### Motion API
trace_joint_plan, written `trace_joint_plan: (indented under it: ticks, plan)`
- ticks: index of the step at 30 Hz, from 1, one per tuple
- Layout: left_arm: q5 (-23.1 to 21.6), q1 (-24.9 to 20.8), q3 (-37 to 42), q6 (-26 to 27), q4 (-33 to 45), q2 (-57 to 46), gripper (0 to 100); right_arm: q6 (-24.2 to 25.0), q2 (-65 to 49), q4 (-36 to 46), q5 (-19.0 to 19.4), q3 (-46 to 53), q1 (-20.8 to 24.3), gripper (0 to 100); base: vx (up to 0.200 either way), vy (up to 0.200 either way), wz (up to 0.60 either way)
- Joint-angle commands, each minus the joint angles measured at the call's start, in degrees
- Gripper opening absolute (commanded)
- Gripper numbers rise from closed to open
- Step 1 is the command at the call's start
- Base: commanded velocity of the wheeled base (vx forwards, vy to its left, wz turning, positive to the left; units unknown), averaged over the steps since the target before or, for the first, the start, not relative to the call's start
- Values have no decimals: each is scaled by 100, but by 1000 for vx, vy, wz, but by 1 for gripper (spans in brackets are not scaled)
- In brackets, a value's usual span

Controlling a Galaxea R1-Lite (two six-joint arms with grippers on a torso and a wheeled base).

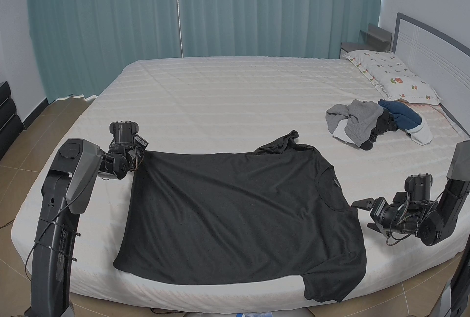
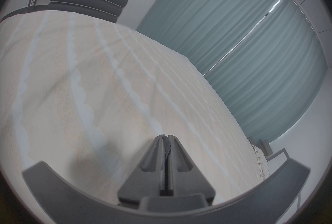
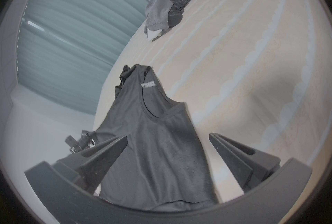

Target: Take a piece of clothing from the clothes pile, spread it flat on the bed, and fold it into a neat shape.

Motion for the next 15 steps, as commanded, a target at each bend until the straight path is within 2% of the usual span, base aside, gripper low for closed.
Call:
trace_joint_plan:
  ticks: [1, 3, 9, 10, 15]
  plan:
    - [-1, -5, -8, 4, 12, -2, 0, -448, 334, -33, 3, 262, 10, 100, 0, 0, 0]
    - [8, -13, -8, 31, 12, 15, 0, -641, 474, -42, 12, 289, 54, 100, 0, 0, 0]
    - [8, -31, 10, 39, 21, 33, 0, -676, 518, -42, 12, 289, 81, 100, 0, 0, 0]
    - [8, -31, 10, 39, 21, 33, 0, -694, 536, -42, 12, 298, 89, 0, 0, 0, 0]
    - [-1, -31, -17, 39, 197, 33, 0, -711, 448, 29, -50, 333, 81, 0, 0, 0, 0]
